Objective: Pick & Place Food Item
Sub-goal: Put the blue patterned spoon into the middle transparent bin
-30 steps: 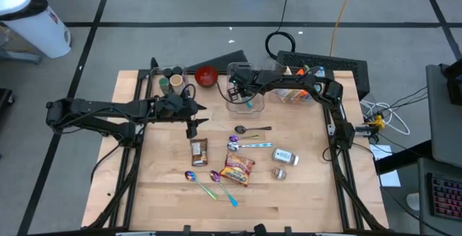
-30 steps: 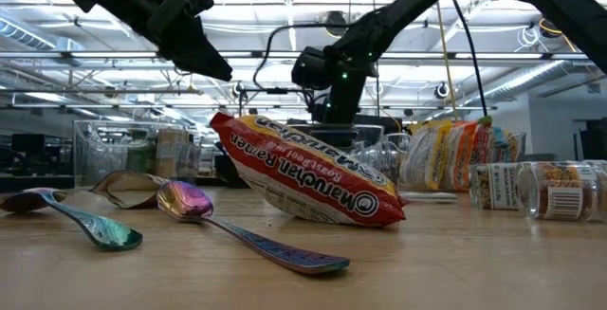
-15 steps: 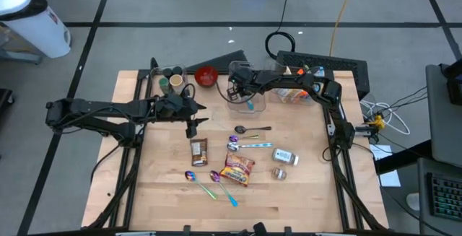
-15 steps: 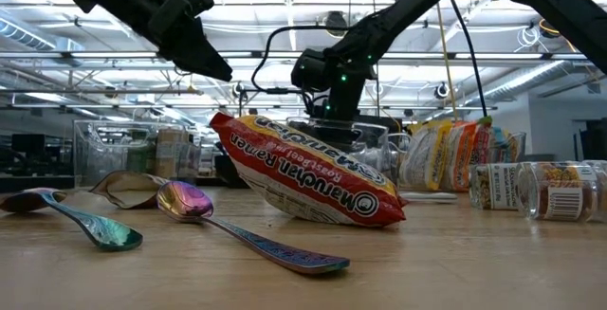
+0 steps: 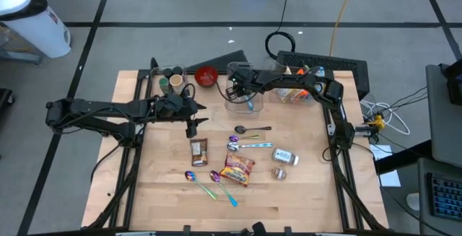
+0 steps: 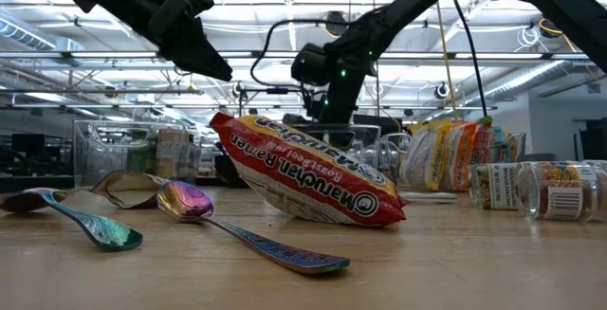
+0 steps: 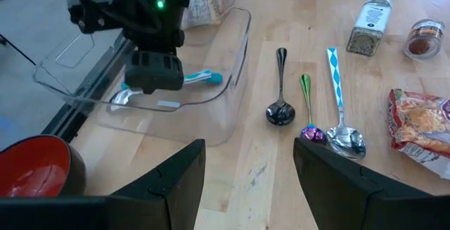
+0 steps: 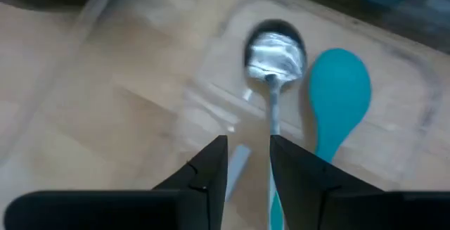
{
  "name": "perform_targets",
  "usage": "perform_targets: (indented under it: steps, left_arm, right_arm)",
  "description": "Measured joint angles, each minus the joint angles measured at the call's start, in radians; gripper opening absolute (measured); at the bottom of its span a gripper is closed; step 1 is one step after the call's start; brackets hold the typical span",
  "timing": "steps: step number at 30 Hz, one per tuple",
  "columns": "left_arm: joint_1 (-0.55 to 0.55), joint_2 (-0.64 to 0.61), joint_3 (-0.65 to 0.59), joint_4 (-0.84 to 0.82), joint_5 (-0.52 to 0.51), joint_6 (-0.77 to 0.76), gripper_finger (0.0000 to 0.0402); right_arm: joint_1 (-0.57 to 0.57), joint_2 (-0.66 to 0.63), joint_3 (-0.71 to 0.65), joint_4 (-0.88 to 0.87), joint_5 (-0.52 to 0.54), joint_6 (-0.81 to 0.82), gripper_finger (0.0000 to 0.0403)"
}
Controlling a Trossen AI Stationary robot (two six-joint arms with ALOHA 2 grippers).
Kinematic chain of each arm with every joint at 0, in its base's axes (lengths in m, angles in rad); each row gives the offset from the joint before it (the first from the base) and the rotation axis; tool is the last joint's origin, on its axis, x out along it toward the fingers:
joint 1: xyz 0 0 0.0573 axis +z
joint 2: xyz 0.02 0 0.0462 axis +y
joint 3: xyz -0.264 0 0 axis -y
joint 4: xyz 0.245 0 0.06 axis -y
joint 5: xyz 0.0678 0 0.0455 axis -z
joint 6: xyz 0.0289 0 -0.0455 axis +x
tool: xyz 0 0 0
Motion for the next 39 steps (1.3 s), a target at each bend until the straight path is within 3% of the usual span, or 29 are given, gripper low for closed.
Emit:
perform_targets:
  steps: [7,14,19,28,34,39]
  left_arm:
    - [0.0,0.0,0.0,-0.002,-0.001,0.029,0.0225]
    - [0.0,0.0,0.0,-0.009,-0.052,0.095,0.0225]
    - [0.002,0.0,0.0,-0.008,-0.054,0.135,0.0225]
    - [0.016,0.023,0.0,0.041,-0.005,0.145,0.0225]
    - [0.016,0.112,-0.002,0.113,0.141,0.145,0.0225]
    - [0.013,0.218,0.0,0.201,0.194,0.122,0.0225]
  right_arm:
    - [0.016,-0.115,0.0,0.019,0.017,-0.067,0.0098]
    - [0.104,-0.243,-0.032,0.073,0.08,-0.276,0.0103]
    - [0.207,-0.366,-0.209,0.326,0.124,-0.399,0.0104]
    - [0.399,-0.573,-0.692,0.872,0.123,-0.575,0.0105]
    - [0.463,-0.607,-0.87,0.976,0.116,-0.522,0.0108]
    - [0.481,-0.589,-0.881,0.948,0.001,-0.539,0.0132]
